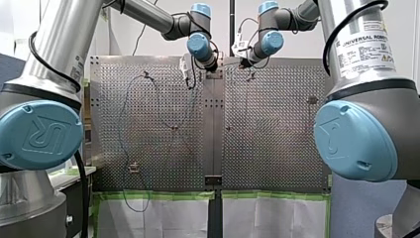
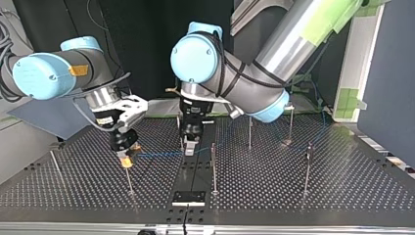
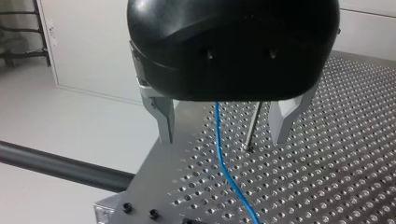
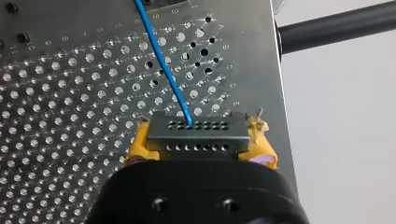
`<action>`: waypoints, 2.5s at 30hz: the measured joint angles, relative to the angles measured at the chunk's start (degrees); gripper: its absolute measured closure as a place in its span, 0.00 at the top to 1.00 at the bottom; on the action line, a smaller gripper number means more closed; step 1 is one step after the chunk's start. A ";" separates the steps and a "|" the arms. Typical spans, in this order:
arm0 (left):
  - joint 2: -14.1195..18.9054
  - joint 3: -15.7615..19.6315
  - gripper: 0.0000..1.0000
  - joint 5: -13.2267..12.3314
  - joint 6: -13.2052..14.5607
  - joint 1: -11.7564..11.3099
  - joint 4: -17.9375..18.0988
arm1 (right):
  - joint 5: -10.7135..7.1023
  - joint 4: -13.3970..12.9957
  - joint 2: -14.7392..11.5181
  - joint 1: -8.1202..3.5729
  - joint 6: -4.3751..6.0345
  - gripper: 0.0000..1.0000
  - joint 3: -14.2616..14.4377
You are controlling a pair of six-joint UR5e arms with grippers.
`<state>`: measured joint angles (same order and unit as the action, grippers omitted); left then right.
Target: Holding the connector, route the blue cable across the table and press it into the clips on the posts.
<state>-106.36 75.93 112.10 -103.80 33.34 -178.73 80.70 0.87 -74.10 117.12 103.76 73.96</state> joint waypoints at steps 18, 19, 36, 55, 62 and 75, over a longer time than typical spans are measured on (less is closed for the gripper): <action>-8.55 -8.96 1.00 0.87 0.42 -0.69 -0.62 | 0.00 0.00 0.02 0.34 -0.05 0.00 0.01; -8.81 -9.42 1.00 0.96 0.45 -0.70 -0.63 | 0.00 0.01 0.02 0.34 -0.06 0.00 0.01; -9.38 -12.92 0.26 5.51 2.36 0.15 -1.07 | 0.00 -0.01 0.03 0.35 -0.37 0.00 0.03; -9.28 -11.05 0.00 6.73 1.31 1.15 -2.43 | -0.01 0.00 0.06 -0.09 -0.37 0.00 0.32; -7.85 -7.39 0.00 6.83 0.88 2.37 -1.74 | 0.00 0.04 0.03 0.23 -0.37 0.00 1.82; -2.98 -1.37 0.00 9.88 -1.00 2.73 3.23 | 0.04 -0.10 -0.34 0.27 -0.47 0.00 5.07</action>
<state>-109.34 74.57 121.99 -104.80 36.07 -175.49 80.74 0.77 -74.44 117.39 103.29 79.03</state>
